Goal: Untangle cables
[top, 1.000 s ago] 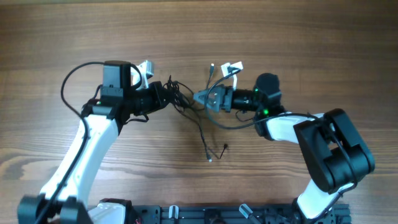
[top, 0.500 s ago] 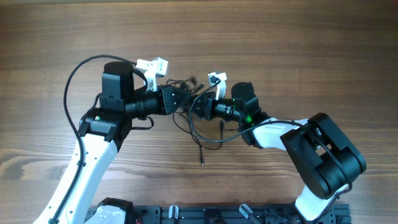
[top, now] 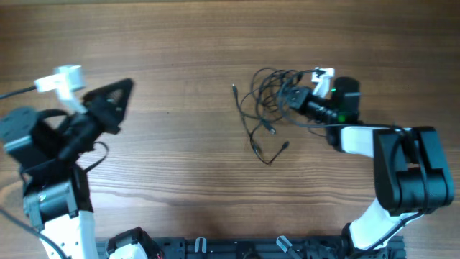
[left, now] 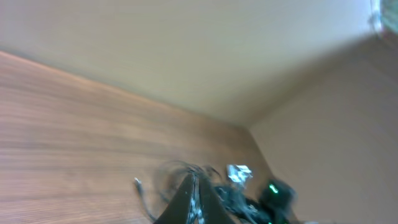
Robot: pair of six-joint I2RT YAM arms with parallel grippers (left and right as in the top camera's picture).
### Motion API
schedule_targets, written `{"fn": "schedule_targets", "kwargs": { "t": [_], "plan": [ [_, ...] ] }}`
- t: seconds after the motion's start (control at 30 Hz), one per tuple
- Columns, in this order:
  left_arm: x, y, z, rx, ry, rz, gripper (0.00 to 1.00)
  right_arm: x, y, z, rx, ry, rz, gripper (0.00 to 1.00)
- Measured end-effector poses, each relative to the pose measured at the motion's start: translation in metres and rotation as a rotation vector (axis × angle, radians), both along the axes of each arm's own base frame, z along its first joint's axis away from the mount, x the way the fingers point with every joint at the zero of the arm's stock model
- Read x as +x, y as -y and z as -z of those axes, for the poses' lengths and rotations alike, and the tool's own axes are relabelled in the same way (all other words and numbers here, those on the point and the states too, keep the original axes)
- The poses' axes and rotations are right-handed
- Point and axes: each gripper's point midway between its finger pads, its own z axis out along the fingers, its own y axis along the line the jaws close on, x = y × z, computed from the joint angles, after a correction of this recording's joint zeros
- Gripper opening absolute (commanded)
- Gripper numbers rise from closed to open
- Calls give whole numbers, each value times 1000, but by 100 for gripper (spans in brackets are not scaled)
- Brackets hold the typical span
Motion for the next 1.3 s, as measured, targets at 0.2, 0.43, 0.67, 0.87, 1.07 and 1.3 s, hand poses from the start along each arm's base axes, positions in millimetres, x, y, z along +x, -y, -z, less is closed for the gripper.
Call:
{"fn": "schedule_targets", "kwargs": {
  "t": [0.2,0.43,0.67,0.87,1.07,1.3],
  "plan": [
    [-2,12,34,-59,-174,44,81,-24,-24,0,132,-136,-100,5],
    [-1,136,121,111,-376,436,76,-47,-62,-5,281,-337,-145,5],
    [-11,205,188,365,-431,524,80,-44,-49,-8,378,-450,-85,5],
    [8,232,200,546,-284,420,78,-51,-54,-13,416,-490,-121,5],
    [30,247,219,606,-205,401,64,-57,-57,-17,432,-500,-165,5],
    [35,268,233,604,-164,428,48,-60,-59,-18,439,-504,-184,5]
  ]
}}
